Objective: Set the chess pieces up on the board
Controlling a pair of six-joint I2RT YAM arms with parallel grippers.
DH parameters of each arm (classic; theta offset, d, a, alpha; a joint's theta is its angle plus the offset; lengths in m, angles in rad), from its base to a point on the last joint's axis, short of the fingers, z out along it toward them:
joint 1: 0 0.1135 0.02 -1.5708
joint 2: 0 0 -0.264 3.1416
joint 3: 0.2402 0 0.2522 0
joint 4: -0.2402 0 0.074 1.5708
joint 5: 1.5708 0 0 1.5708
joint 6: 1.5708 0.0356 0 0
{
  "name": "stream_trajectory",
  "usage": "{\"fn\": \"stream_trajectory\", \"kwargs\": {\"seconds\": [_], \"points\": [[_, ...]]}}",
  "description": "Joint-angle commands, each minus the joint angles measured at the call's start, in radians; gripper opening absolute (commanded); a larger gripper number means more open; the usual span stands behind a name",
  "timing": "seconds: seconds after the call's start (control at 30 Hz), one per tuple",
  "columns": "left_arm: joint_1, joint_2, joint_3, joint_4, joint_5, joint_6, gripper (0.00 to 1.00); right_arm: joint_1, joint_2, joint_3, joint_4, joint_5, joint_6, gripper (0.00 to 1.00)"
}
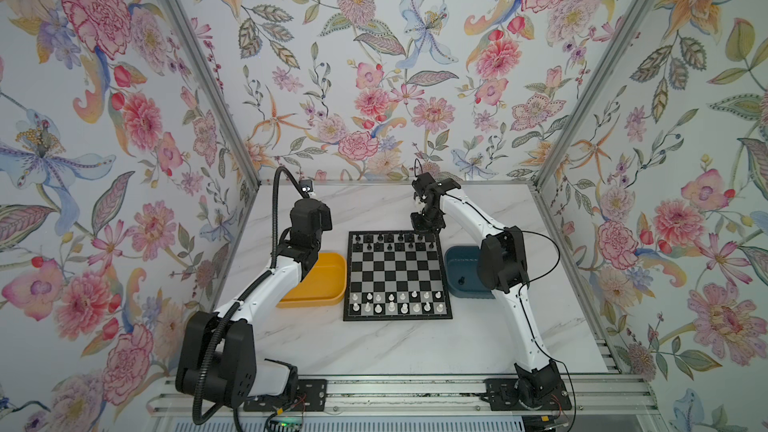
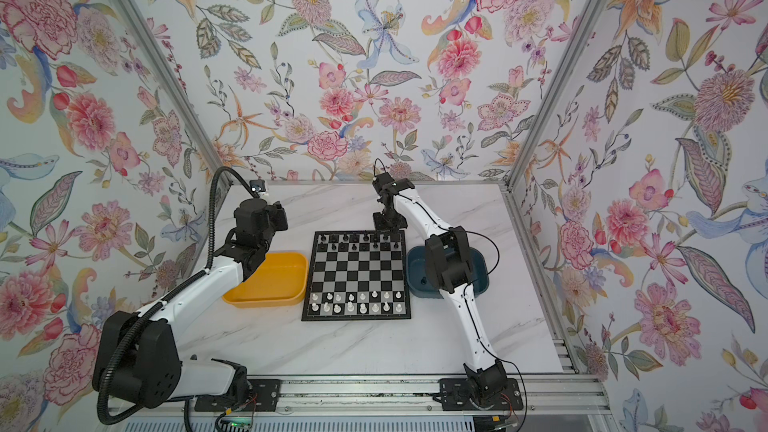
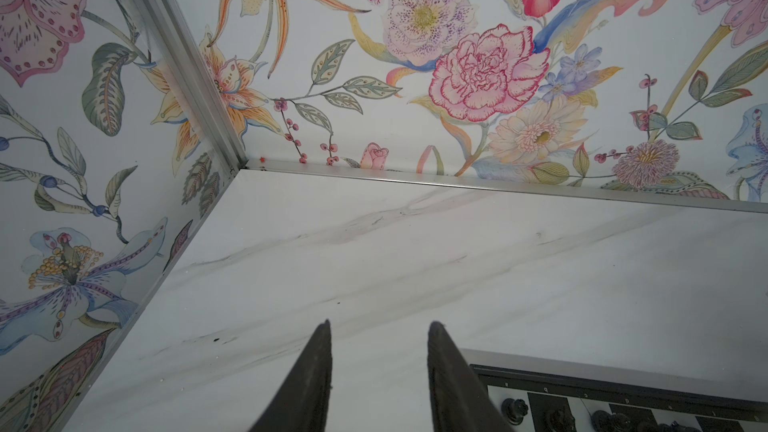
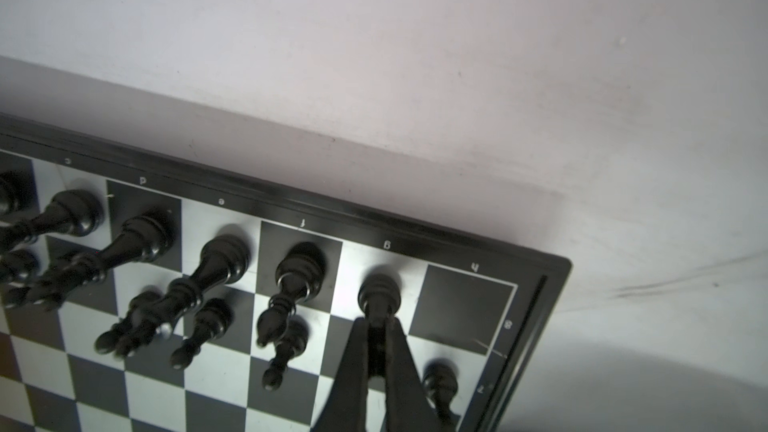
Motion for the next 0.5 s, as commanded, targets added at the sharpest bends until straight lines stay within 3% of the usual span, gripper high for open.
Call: {"fn": "stream_trajectory", "kwargs": {"seconds": [0.0,0.47], "points": [[0.013,0.009,-0.014,0.016,0.014,-0.008,0.40,-0.004,0.027,0.024,-0.023,0.005,0.015,0.13],[0.016,0.009,-0.016,0.017,0.022,-0.008,0.40,-0.005,0.011,0.032,-0.022,-0.023,0.025,0.22]]}}
